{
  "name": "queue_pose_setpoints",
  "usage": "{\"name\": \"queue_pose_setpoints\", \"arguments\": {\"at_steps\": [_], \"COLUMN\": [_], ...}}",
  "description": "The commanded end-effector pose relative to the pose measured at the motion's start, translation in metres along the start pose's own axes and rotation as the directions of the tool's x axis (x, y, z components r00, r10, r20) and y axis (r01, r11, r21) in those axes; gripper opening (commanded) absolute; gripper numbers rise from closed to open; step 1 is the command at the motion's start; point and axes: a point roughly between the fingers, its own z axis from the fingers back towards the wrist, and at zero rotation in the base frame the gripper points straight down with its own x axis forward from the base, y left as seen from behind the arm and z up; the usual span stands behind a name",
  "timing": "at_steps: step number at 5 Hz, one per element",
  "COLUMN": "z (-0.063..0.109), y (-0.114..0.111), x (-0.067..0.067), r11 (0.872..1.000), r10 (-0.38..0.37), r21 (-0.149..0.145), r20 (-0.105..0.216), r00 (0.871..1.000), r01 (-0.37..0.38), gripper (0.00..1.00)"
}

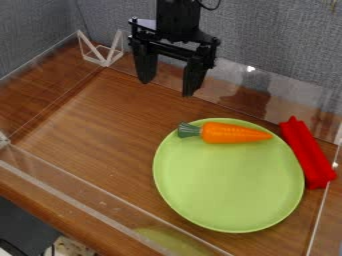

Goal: Move the red object from the green plate to the table

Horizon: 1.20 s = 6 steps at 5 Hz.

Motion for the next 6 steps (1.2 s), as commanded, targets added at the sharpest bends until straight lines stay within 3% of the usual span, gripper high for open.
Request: {"name": "queue_pose_setpoints", "arguments": {"at_steps": [1,3,4,5,6], "z": [-0.006,-0.008,-0.025,-0.039,-0.057], "y": [-0.022,-0.111,-0.156,-0.179,-0.183], "x": [0.001,0.021,0.027,0.031,0.04], "r11": [0.996,0.999,0.999,0.998,0.993], "r10": [0.083,0.009,0.027,0.057,0.111], "r21": [-0.021,-0.034,-0.037,-0.039,-0.049], "r20": [-0.015,-0.001,0.004,0.006,0.011], "r00": [0.996,1.0,1.0,0.998,0.994], "r01": [-0.083,-0.009,-0.027,-0.057,-0.11], "gripper": [1.0,1.0,1.0,1.0,1.0]}}
